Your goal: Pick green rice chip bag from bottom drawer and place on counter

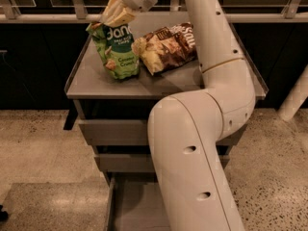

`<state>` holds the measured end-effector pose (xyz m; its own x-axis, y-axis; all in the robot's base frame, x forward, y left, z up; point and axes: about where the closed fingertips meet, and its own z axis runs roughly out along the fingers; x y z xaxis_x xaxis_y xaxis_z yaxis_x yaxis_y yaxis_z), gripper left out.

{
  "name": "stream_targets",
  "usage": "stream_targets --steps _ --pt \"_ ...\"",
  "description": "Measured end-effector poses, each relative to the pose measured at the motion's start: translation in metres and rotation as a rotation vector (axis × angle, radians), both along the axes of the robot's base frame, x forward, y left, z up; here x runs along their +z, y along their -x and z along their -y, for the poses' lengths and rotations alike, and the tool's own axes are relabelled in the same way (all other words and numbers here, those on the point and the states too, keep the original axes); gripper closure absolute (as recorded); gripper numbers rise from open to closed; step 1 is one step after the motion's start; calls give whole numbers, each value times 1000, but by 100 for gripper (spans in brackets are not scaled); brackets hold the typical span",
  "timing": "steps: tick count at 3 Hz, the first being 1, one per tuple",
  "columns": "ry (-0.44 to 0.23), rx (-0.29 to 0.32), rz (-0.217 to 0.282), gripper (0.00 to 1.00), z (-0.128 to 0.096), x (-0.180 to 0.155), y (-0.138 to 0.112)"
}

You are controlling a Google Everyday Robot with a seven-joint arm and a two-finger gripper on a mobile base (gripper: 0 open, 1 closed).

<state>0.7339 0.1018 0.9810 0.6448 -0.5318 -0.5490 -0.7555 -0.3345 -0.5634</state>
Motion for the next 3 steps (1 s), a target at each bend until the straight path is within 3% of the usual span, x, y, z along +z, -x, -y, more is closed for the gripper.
stream_targets --steps 2,3 --pt "-11 -6 5 12 -5 0 -4" --pt "-11 -6 5 0 -5 0 -4"
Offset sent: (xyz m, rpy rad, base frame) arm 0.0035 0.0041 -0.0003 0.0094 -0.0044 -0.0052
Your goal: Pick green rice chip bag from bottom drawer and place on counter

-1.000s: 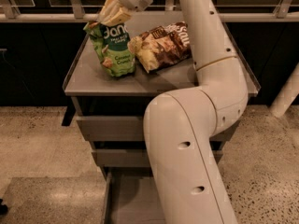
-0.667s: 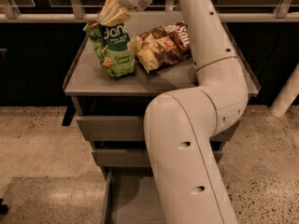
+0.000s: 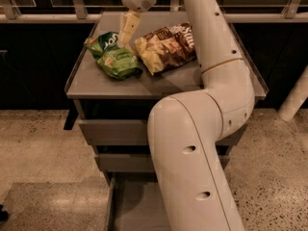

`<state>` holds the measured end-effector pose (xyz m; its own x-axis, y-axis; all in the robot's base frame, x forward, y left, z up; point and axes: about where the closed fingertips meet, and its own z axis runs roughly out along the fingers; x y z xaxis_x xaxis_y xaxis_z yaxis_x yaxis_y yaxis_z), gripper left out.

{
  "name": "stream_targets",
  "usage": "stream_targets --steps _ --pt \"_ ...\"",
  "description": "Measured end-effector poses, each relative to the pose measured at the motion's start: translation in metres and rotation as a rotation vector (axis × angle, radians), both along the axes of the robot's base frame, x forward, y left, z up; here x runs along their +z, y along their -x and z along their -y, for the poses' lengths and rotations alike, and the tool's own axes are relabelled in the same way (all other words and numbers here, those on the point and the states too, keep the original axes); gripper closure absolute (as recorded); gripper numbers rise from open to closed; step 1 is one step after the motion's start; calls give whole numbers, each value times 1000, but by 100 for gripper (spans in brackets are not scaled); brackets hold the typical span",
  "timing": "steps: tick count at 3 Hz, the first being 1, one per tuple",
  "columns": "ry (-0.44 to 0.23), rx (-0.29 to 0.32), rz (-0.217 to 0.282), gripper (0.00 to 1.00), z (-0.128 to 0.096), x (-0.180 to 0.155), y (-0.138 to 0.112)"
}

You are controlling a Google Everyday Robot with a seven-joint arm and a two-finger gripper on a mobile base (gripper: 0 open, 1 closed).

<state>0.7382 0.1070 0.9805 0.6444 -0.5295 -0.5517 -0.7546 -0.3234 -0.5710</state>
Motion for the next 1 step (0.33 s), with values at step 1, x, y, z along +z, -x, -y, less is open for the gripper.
stream_targets --steps 1 --pt "0 0 0 0 0 0 0"
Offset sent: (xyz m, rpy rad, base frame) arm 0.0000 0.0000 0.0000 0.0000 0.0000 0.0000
